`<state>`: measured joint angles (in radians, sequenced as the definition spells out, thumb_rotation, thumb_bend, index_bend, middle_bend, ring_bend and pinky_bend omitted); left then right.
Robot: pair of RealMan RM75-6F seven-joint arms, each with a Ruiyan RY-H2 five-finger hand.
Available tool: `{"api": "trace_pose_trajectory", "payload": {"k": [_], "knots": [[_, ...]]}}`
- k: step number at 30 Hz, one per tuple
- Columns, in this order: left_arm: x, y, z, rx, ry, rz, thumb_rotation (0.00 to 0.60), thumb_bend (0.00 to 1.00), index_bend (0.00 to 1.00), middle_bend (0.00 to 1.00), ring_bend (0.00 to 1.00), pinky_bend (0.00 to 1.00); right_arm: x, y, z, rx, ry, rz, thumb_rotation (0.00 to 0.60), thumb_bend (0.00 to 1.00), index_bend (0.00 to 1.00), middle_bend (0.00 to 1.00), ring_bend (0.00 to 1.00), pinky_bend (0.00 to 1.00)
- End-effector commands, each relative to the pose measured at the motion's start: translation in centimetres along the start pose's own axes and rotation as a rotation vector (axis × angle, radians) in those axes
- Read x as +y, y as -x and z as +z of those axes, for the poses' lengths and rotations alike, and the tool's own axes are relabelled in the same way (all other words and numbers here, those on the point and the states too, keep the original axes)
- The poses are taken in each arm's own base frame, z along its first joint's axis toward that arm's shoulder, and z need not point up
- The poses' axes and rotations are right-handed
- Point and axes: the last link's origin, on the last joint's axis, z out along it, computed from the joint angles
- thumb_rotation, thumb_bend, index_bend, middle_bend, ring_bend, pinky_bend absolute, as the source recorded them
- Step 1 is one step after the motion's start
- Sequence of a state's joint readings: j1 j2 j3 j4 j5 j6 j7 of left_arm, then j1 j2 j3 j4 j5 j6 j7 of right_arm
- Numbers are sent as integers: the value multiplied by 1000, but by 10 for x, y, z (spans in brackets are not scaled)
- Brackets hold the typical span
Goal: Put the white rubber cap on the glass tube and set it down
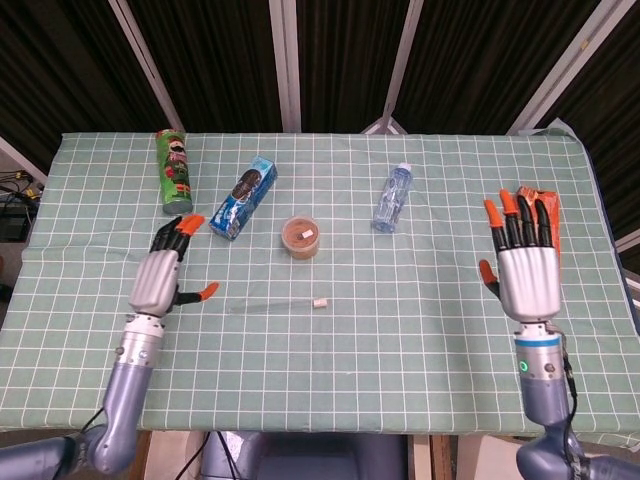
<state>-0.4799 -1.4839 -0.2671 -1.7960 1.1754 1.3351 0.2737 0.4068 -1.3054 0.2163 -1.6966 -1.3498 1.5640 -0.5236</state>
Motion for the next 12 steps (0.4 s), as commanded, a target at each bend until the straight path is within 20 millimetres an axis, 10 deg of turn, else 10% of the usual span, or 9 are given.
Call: {"api": "trace_pose_trajectory", "payload": {"k": [1,12], "knots": [[-37,-37,-45,27,4,95,600,223,86,40,0,0,37,-5,-49,-154,106,129,600,271,0,0,0,39],[-116,-92,-147,78,-86,192,600,208,76,0,0,0,88,-10,-125,-229,135,63,600,266,0,0,0,10]]}}
